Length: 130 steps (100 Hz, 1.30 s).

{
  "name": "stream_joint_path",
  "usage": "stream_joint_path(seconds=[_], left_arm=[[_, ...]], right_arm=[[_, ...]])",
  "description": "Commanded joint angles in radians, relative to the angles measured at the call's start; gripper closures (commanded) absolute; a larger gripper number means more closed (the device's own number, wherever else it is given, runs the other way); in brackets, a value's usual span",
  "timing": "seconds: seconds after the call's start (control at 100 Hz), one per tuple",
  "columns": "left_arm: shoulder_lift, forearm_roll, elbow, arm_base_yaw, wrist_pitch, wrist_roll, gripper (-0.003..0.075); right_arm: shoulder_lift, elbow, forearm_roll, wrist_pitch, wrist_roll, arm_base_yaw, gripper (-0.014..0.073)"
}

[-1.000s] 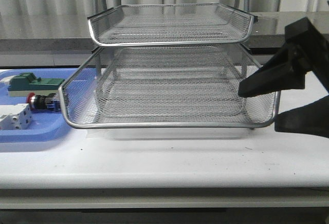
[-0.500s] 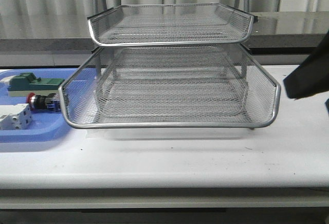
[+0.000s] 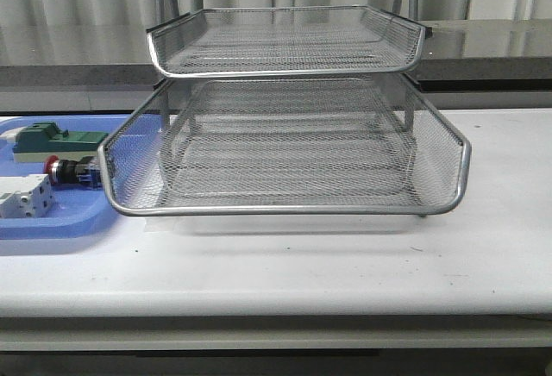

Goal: Place button on rack with both arms

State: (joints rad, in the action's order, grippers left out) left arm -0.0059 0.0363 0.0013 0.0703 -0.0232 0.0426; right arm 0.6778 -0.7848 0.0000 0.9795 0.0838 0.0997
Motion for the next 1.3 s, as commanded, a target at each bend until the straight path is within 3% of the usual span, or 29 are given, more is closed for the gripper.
stream_joint_path(seconds=[0.0, 0.21, 0.28, 0.51, 1.29], left_arm=[[-0.025, -0.007, 0.048, -0.003, -0.083, 0.01, 0.074], [-0.025, -0.007, 0.048, -0.003, -0.083, 0.01, 0.074], [-0.025, -0.007, 0.048, -0.003, -0.083, 0.01, 0.074], [-0.025, -0.007, 0.048, -0.003, -0.083, 0.01, 0.074], [-0.025, -0.007, 0.048, -0.003, -0.083, 0.01, 0.074]], right_arm=[[-0.052, -0.035, -0.039, -0.003, 0.019, -0.002, 0.0108], [-0.13, -0.035, -0.039, 0.046, 0.019, -0.002, 0.0148], [-0.138, -0.035, -0.039, 0.052, 0.019, -0.002, 0.0239], [-0.139, -0.035, -0.039, 0.057, 0.019, -0.002, 0.0669], [-0.139, -0.035, -0.039, 0.057, 0.019, -0.002, 0.0664]])
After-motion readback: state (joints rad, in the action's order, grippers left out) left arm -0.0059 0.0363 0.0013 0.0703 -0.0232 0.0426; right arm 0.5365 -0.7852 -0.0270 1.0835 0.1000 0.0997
